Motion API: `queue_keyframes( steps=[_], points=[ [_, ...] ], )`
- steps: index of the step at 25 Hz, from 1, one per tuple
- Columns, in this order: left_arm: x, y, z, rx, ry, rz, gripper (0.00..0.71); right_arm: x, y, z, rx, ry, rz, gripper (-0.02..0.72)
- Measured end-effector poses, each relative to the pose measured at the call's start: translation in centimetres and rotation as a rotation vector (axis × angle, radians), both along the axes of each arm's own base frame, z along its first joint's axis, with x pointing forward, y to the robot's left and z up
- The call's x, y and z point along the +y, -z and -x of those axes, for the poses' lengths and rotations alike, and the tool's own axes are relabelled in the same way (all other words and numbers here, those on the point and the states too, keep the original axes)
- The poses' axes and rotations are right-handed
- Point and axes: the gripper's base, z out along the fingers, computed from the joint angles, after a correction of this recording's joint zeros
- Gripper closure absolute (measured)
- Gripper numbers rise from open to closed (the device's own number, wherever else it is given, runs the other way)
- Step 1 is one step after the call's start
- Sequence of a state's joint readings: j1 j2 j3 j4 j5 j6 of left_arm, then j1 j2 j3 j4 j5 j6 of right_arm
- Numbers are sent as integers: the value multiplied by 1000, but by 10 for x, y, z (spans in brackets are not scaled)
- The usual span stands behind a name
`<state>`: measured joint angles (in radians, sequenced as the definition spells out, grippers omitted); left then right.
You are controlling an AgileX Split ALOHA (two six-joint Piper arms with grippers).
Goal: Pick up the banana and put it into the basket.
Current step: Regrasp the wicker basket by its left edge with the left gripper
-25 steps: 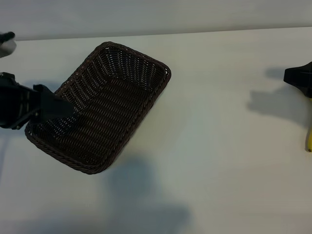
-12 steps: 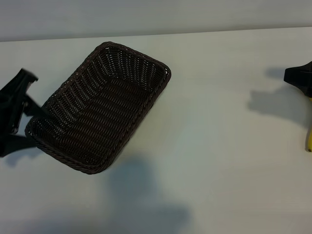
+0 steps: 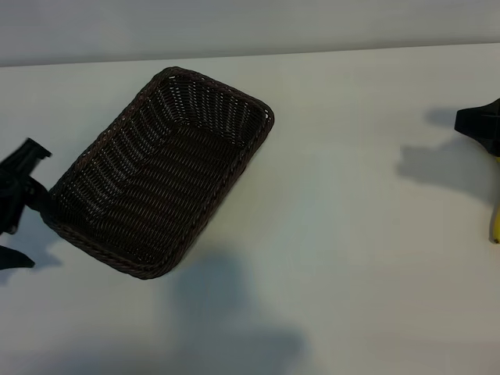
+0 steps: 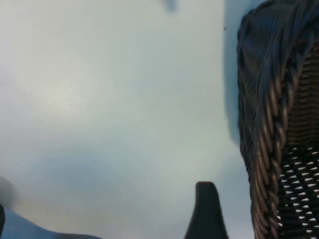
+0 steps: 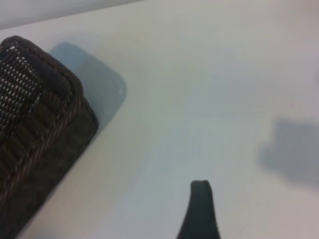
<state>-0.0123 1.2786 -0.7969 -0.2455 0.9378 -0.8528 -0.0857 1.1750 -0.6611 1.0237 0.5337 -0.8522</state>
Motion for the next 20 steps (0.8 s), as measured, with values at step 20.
queue_keyframes(
  steps=[20],
  points=[
    [-26, 21, -17, 4, 7, -42, 138, 0, 0, 0, 1, 0, -1, 119]
  ],
)
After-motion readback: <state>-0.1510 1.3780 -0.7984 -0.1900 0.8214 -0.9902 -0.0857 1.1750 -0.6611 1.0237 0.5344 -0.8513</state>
